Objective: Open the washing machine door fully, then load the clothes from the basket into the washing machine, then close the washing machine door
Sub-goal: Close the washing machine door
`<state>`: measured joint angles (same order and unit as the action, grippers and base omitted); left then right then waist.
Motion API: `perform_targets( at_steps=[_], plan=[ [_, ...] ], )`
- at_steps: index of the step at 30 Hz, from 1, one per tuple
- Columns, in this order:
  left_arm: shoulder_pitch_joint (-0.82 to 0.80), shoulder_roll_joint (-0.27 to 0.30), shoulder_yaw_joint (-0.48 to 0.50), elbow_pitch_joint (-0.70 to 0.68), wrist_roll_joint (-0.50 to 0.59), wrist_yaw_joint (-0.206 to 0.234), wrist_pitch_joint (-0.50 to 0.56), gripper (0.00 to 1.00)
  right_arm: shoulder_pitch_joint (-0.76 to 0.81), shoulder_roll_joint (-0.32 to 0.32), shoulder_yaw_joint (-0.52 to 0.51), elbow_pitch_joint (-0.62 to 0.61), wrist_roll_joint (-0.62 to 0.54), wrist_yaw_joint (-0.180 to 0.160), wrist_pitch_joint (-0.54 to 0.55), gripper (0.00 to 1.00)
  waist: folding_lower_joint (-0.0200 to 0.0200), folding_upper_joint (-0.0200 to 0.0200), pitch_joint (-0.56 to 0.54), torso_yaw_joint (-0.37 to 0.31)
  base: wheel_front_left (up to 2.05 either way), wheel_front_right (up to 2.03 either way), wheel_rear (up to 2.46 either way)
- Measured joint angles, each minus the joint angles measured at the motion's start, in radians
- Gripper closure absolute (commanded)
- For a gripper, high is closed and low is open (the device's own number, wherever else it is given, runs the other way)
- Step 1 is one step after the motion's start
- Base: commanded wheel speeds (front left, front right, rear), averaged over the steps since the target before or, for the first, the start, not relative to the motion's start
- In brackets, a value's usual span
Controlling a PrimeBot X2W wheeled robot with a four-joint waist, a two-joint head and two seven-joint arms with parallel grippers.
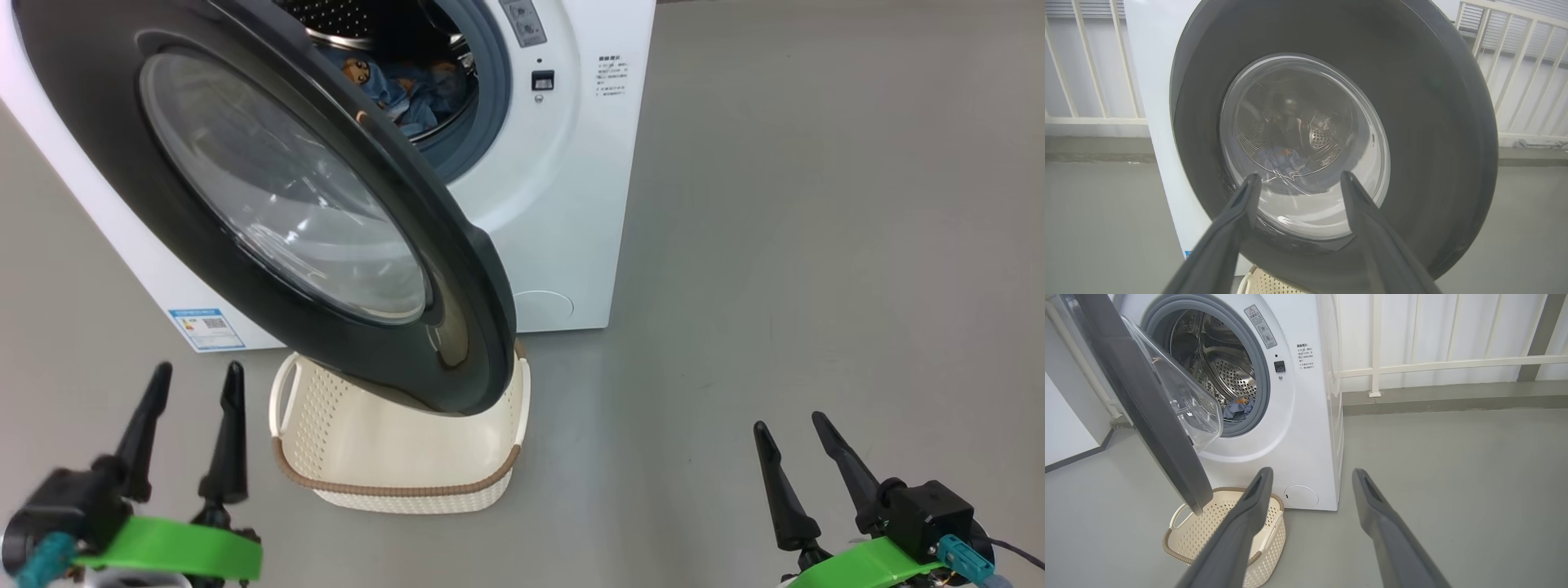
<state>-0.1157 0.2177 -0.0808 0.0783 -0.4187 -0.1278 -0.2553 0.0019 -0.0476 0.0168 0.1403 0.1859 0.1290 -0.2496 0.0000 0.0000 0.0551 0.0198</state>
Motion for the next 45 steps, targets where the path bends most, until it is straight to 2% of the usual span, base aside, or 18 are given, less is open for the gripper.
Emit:
perform_targets(
  at_steps=[6, 12, 18, 29, 42, 43, 44, 45],
  plan=[
    [0.077, -0.071, 0.064, -0.024, 0.158, 0.000, 0.000, 0.00, 0.000, 0.000, 0.000, -0.004, 0.000, 0.000, 0.000, 0.00, 0.0000, 0.0000, 0.002, -0.005, 0.00, 0.00, 0.00],
    [0.121, -0.112, 0.092, -0.025, 0.222, 0.000, 0.000, 0.00, 0.000, 0.000, 0.000, -0.007, 0.000, 0.000, 0.000, 0.00, 0.0000, 0.0000, 0.003, -0.009, 0.00, 0.00, 0.00],
    [0.137, -0.138, 0.100, -0.006, 0.240, 0.000, 0.000, 0.00, 0.000, 0.000, 0.001, -0.007, 0.000, 0.000, 0.000, 0.00, 0.0000, 0.0000, 0.001, -0.016, 0.00, 0.00, 0.00],
    [0.137, -0.149, 0.125, 0.014, 0.248, 0.000, 0.000, 0.00, 0.000, 0.000, 0.001, -0.012, 0.000, 0.000, 0.000, 0.00, 0.0000, 0.0000, -0.004, -0.024, 0.00, 0.00, 0.00],
    [0.141, -0.150, 0.111, 0.026, 0.254, 0.000, 0.000, 0.00, 0.000, 0.000, 0.000, -0.010, 0.001, 0.000, 0.000, 0.00, 0.0000, 0.0000, -0.017, -0.019, 0.00, 0.00, 0.00],
    [0.141, -0.150, 0.110, 0.026, 0.254, 0.000, 0.000, 0.00, 0.000, 0.000, 0.000, -0.009, 0.001, 0.000, 0.000, 0.07, 0.0000, 0.0000, -0.018, -0.019, 0.00, 0.00, 0.00],
    [0.142, -0.149, 0.109, 0.027, 0.254, 0.000, 0.000, 0.00, 0.000, 0.000, 0.001, -0.008, 0.001, 0.000, 0.000, 0.07, 0.0000, 0.0000, -0.020, -0.018, 0.00, 0.00, 0.00],
    [0.142, -0.149, 0.109, 0.027, 0.254, 0.000, 0.000, 0.00, 0.000, 0.000, 0.001, -0.006, 0.002, 0.000, 0.000, 0.64, 0.0000, 0.0000, -0.021, -0.018, 0.00, 0.00, 0.00]
  ],
)
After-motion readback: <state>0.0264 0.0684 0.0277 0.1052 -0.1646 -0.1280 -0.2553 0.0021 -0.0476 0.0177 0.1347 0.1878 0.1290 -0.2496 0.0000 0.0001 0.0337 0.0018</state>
